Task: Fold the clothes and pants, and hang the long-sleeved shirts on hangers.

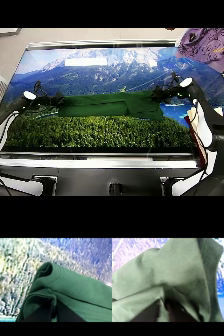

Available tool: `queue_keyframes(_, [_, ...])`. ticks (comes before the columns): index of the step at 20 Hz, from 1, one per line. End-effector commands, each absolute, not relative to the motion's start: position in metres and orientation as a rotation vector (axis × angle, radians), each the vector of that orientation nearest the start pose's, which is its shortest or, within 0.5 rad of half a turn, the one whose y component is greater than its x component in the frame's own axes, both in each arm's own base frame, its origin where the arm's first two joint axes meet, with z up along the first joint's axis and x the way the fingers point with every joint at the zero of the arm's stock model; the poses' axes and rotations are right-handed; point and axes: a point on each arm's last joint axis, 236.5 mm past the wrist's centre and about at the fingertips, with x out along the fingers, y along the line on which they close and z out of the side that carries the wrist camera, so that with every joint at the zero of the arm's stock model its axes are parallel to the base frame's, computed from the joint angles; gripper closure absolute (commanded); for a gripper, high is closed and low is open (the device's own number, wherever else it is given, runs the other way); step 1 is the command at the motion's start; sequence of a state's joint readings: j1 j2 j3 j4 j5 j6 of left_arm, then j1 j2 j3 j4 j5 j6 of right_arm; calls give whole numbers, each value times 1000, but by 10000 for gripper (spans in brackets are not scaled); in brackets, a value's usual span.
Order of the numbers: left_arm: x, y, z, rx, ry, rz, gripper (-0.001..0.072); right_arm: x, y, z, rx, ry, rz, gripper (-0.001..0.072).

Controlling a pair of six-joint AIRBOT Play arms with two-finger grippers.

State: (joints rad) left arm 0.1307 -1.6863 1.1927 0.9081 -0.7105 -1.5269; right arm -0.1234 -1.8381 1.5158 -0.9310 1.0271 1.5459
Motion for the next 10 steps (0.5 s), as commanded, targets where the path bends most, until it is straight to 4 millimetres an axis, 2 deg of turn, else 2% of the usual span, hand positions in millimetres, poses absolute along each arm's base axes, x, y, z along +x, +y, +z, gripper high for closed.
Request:
queue_keyframes(1, [498,-30,-89,-735,1105,3,350,513,56,-63,733,1260,151,358])
queue_keyframes(2, [502,-26,-78,-735,1088,-4,216,512,49,-51,746,1255,148,273])
queue_keyframes(3, [507,-20,-64,-735,1065,-10,152,510,37,-34,757,1245,145,270])
queue_keyframes(5, [518,-4,-25,-732,991,-17,152,507,-2,-1,769,1215,125,214])
queue_keyframes(6, [521,3,-7,-725,952,-17,152,504,-23,7,787,1208,107,209])
queue_keyframes(7, [523,8,8,-715,919,-16,152,500,-40,8,807,1208,91,159])
queue_keyframes(8, [525,11,21,-708,894,-19,152,494,-52,5,823,1220,93,155])
queue_keyframes(10, [524,11,32,-704,874,-26,152,480,-52,-12,844,1289,184,93])
